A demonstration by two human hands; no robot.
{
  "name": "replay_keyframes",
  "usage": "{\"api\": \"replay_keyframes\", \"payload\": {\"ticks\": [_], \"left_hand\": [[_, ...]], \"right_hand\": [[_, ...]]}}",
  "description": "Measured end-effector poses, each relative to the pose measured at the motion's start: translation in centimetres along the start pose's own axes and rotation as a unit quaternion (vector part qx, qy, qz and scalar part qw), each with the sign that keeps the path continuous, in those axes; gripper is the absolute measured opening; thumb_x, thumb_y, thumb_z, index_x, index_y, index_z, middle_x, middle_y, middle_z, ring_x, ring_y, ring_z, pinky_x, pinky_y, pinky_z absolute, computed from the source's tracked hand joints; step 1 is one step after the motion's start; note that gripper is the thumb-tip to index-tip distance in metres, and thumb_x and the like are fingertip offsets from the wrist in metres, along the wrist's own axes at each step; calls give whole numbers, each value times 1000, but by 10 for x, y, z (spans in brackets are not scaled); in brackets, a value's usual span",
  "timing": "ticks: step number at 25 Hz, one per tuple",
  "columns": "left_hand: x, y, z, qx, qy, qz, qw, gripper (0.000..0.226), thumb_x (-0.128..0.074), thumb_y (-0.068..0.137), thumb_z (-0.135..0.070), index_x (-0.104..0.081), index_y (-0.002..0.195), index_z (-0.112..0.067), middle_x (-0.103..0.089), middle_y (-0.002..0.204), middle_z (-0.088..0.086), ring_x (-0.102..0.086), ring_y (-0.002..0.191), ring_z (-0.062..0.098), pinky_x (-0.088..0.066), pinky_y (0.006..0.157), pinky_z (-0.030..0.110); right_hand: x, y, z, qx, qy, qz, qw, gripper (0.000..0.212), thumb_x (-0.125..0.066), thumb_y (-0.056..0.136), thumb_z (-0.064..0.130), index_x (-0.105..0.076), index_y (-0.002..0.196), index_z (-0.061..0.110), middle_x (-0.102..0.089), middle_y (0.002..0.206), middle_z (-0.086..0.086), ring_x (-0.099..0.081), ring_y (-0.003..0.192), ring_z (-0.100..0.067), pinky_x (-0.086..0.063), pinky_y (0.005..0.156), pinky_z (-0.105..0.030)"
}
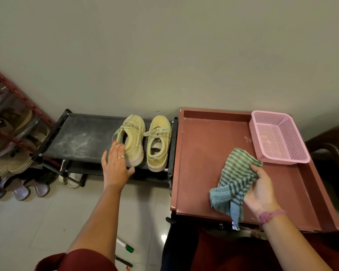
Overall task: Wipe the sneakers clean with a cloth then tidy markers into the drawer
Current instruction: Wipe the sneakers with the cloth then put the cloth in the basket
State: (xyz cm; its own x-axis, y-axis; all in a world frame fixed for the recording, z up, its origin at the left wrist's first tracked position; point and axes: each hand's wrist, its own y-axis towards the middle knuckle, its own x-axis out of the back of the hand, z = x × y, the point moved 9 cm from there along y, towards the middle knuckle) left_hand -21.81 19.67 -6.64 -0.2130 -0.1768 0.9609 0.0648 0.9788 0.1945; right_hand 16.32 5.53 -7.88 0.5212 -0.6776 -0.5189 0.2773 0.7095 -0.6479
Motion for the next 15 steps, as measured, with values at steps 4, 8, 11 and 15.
{"api": "replay_keyframes", "payload": {"ticks": [4,8,11,15], "left_hand": [[50,5,-15,-43,-58,-6,997,85,-86,58,-22,-46,131,-4,-49,137,15,-37,137,31,-14,117,47],[108,-1,-31,-63,-118,0,991,87,-86,55,-29,-45,129,-8,-52,130,11,-46,124,30,-9,119,46],[152,-15,-62,-96,-179,29,979,91,-79,54,-39,-41,132,-11,-47,126,2,-40,125,22,3,119,40],[187,-42,-121,-150,-258,86,950,89,-84,55,-35,-38,130,-23,-41,116,-13,-39,117,11,-18,120,46]], "right_hand": [[-6,-11,7,1,8,17,1000,40,-48,93,26,-54,128,8,-69,108,-10,-65,99,-26,-50,87,-47],[-13,-29,15,5,6,36,999,39,-48,93,27,-55,126,7,-68,107,-10,-65,97,-27,-50,85,-47],[-18,-48,26,14,6,54,998,33,-45,95,27,-59,117,8,-69,104,-11,-66,94,-27,-51,81,-45],[-16,-71,40,22,6,65,998,29,-44,95,28,-62,107,10,-69,95,-9,-65,88,-25,-50,78,-42]]}}
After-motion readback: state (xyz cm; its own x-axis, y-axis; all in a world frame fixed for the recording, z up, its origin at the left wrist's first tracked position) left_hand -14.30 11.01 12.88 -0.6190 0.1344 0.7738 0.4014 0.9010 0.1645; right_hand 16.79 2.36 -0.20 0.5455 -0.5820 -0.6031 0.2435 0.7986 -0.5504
